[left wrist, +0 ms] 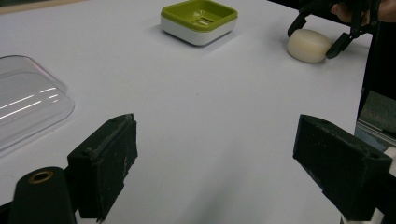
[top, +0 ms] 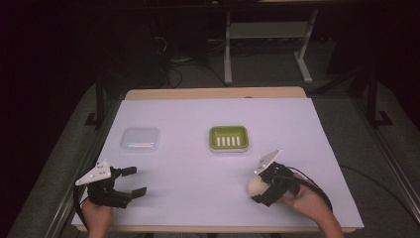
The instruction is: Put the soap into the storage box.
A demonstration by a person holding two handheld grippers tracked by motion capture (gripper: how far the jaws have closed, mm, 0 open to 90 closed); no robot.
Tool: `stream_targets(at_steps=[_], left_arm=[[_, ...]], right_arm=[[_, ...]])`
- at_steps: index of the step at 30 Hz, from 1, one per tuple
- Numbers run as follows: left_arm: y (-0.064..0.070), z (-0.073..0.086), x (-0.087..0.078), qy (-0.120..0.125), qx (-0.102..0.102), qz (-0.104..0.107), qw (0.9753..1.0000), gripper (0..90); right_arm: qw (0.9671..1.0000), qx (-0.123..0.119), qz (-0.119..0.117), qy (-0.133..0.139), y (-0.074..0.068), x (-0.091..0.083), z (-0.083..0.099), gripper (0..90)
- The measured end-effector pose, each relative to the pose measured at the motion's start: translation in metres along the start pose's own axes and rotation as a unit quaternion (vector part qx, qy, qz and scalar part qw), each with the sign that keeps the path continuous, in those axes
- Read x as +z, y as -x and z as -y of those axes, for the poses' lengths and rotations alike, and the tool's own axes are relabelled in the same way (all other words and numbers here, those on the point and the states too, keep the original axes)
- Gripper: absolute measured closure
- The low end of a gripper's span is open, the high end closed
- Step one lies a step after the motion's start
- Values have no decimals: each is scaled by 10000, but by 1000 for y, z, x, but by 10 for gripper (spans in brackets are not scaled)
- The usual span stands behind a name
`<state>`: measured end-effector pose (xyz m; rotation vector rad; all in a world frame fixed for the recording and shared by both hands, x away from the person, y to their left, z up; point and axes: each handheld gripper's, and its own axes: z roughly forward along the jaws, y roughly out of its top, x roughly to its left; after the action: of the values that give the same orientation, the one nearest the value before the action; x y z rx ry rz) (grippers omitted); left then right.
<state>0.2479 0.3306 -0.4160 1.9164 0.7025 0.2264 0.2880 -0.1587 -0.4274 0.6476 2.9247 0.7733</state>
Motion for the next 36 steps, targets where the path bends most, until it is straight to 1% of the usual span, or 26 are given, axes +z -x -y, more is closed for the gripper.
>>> stream_targets(at_steps=[2,5,6,15,25,36], left_arm=[[0,0,0,6,1,11,10000,130],[0,0,1,5,7,14,10000,130],[0,0,1,3,10,16,10000,131],[0,0,1,9,9,19,10000,130],[0,0,1,0,9,26,10000,131],[-1,0,0,-3,11,29,10000,131]], right_arm=[[10000,5,4,-16,0,0,0,147],[10000,-50,35,-47,0,2,0,147],[9999,-30,48,-90,-1,3,-1,147],[9999,-42,98,-128,-1,6,0,154],[9997,-98,165,-157,-2,6,-1,198],[9995,-172,202,-171,-4,6,-2,222]])
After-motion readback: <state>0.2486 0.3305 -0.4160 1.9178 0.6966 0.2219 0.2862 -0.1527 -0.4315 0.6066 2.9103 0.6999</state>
